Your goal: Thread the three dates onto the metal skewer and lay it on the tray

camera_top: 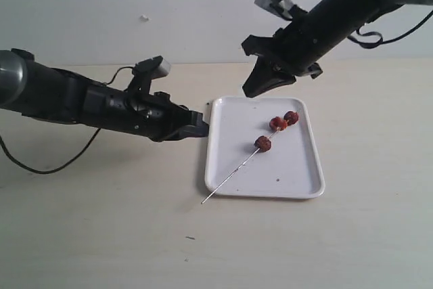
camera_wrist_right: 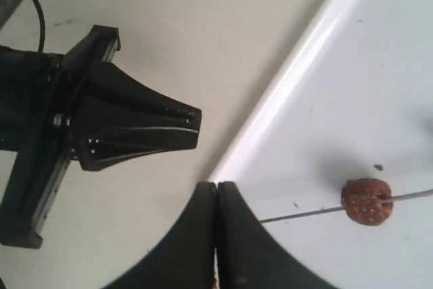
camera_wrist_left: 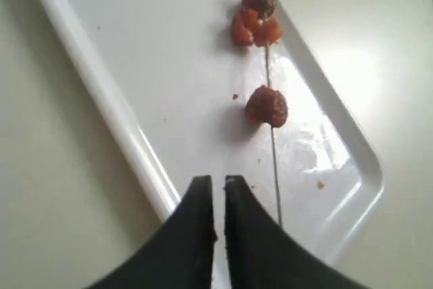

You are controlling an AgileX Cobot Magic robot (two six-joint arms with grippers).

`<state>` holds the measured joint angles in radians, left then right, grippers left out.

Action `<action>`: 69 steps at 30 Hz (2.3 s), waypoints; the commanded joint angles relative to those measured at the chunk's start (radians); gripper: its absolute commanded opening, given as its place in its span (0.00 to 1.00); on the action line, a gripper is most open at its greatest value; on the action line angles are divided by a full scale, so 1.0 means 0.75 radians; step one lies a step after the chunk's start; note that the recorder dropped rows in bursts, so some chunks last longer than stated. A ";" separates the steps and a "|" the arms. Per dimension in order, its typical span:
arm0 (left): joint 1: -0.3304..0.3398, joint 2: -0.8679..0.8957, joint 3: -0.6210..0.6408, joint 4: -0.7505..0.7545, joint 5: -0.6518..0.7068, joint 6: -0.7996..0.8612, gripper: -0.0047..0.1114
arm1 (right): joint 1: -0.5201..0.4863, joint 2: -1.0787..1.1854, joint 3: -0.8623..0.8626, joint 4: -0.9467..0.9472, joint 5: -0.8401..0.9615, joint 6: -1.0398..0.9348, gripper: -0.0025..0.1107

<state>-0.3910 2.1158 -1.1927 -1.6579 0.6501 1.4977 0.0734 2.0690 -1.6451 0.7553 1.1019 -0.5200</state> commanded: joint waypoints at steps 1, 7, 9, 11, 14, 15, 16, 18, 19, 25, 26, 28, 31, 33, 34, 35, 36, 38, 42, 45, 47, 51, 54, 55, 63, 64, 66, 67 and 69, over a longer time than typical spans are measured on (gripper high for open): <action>0.056 -0.096 0.003 0.148 0.092 -0.090 0.04 | 0.001 -0.089 0.011 -0.069 0.006 0.001 0.02; 0.116 -0.293 0.207 0.023 -0.031 0.079 0.04 | 0.001 -0.265 0.233 -0.076 -0.145 -0.002 0.02; 0.123 -0.378 0.315 -0.115 -0.106 0.238 0.04 | 0.001 -0.344 0.352 -0.072 -0.287 -0.019 0.02; 0.133 -0.481 0.418 -0.115 -0.146 0.360 0.04 | 0.003 -0.433 0.484 -0.063 -0.431 -0.049 0.02; 0.136 -0.638 0.521 -0.115 -0.160 0.386 0.04 | 0.003 -0.597 0.709 -0.004 -0.680 -0.135 0.02; 0.136 -0.692 0.546 -0.115 -0.160 0.386 0.04 | 0.003 -0.654 0.786 0.027 -0.763 -0.166 0.02; 0.136 -0.735 0.569 -0.115 -0.160 0.392 0.04 | 0.003 -0.715 0.860 0.063 -0.818 -0.211 0.02; 0.136 -0.848 0.631 -0.115 -0.158 0.399 0.04 | 0.003 -0.847 1.010 0.166 -0.951 -0.320 0.02; 0.136 -0.894 0.659 -0.115 -0.158 0.402 0.04 | 0.003 -0.904 1.069 0.210 -1.009 -0.366 0.02; 0.136 -1.210 0.884 -0.115 -0.249 0.450 0.04 | 0.003 -1.392 1.435 0.454 -1.224 -0.614 0.02; 0.136 -1.262 0.922 -0.115 -0.275 0.450 0.04 | 0.003 -1.482 1.489 0.475 -1.248 -0.627 0.02; 0.136 -1.355 0.987 -0.115 -0.300 0.450 0.04 | 0.003 -1.641 1.574 0.491 -1.271 -0.645 0.02; 0.136 -1.516 1.081 -0.115 -0.302 0.441 0.04 | 0.003 -1.878 1.680 0.491 -1.269 -0.645 0.02; 0.136 -1.623 1.137 -0.115 -0.302 0.441 0.04 | 0.003 -2.031 1.741 0.494 -1.244 -0.640 0.02; 0.136 -1.664 1.163 -0.115 -0.302 0.436 0.04 | 0.003 -2.088 1.769 0.494 -1.237 -0.640 0.02; 0.136 -1.715 1.189 -0.115 -0.302 0.434 0.04 | 0.003 -2.165 1.796 0.494 -1.227 -0.640 0.02; 0.136 -1.768 1.215 -0.115 -0.295 0.427 0.04 | 0.003 -2.226 1.821 0.494 -1.223 -0.640 0.02; 0.136 -1.862 1.260 -0.115 -0.272 0.421 0.04 | 0.003 -2.324 1.867 0.496 -1.223 -0.633 0.02; 0.136 -2.061 1.342 -0.115 -0.253 0.421 0.04 | 0.003 -2.502 1.946 0.513 -1.221 -0.631 0.02; 0.136 -2.244 1.402 -0.115 -0.256 0.417 0.04 | 0.003 -2.638 2.003 0.516 -1.217 -0.631 0.02; 0.136 -2.348 1.434 -0.115 -0.256 0.404 0.04 | 0.003 -2.707 2.039 0.516 -1.211 -0.635 0.02; 0.136 -2.498 1.492 -0.115 -0.280 0.370 0.04 | 0.003 -2.759 2.086 0.524 -1.166 -0.706 0.02; 0.136 -2.573 1.526 -0.115 -0.348 0.367 0.04 | 0.003 -2.759 2.092 0.515 -1.119 -0.744 0.02; 0.136 -2.577 1.529 -0.115 -0.362 0.367 0.04 | 0.003 -2.759 2.092 0.515 -1.119 -0.744 0.02; 0.136 -2.589 1.559 -0.115 -0.645 0.321 0.04 | 0.003 -2.759 2.092 0.524 -1.110 -0.596 0.02; 0.136 -2.589 1.559 -0.115 -0.652 0.270 0.04 | 0.003 -2.759 2.092 0.524 -1.107 -0.550 0.02; 0.136 -2.589 1.559 -0.115 -0.649 0.230 0.04 | 0.003 -2.759 2.092 0.521 -1.107 -0.472 0.02; 0.136 -2.589 1.559 -0.115 -0.642 0.228 0.04 | 0.003 -2.759 2.092 0.521 -1.107 -0.454 0.02; 0.136 -2.589 1.559 -0.115 -0.635 0.230 0.04 | 0.003 -2.759 2.092 0.521 -1.107 -0.451 0.02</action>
<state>-0.2897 0.1768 -0.0270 -1.7373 0.1779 1.6896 0.0734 0.0057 -0.0836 1.1440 0.2637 -0.8866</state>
